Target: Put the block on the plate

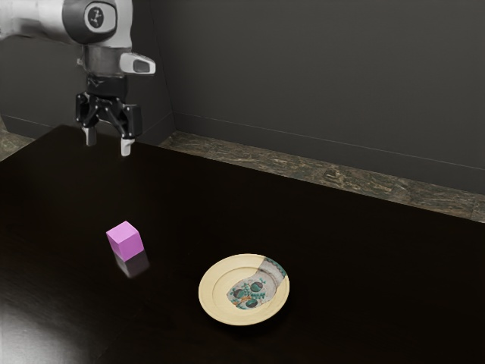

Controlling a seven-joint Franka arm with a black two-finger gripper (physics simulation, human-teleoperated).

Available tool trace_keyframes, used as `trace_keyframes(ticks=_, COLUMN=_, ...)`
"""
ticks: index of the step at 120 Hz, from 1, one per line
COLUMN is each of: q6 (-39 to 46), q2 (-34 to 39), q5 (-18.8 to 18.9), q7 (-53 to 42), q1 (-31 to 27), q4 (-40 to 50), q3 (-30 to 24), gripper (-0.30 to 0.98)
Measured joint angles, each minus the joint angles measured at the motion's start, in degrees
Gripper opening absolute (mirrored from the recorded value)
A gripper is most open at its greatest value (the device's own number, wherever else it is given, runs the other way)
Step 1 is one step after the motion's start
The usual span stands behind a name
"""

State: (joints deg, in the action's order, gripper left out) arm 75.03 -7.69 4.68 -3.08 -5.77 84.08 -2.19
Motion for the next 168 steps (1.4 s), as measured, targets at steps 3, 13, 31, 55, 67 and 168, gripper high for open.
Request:
trace_keyframes(ticks=3, q6=1.89, q2=0.02, q5=0.09, q7=-0.1, q1=0.11, q4=0.09, q3=0.23, gripper=0.69)
trace_keyframes(ticks=13, q6=6.79, q2=0.32, q5=0.14, q7=-0.39, q1=3.31, q4=0.45, q3=3.75, gripper=0.69)
trace_keyframes(ticks=31, q6=16.31, q2=-1.41, q5=-1.16, q7=-0.68, q1=0.02, q4=11.62, q3=7.26, gripper=0.68)
trace_keyframes(ticks=55, q6=32.54, q2=-3.62, q5=-2.36, q7=-1.36, q1=-3.6, q4=26.11, q3=7.0, gripper=0.69)
trace_keyframes(ticks=67, q6=39.78, q2=-3.93, q5=-2.14, q7=-3.49, q1=-3.22, q4=30.13, q3=6.34, gripper=0.69)
trace_keyframes(ticks=168, q6=66.46, q2=-7.73, q5=-3.38, q7=-22.26, q1=-5.03, q4=39.73, q3=7.46, gripper=0.63)
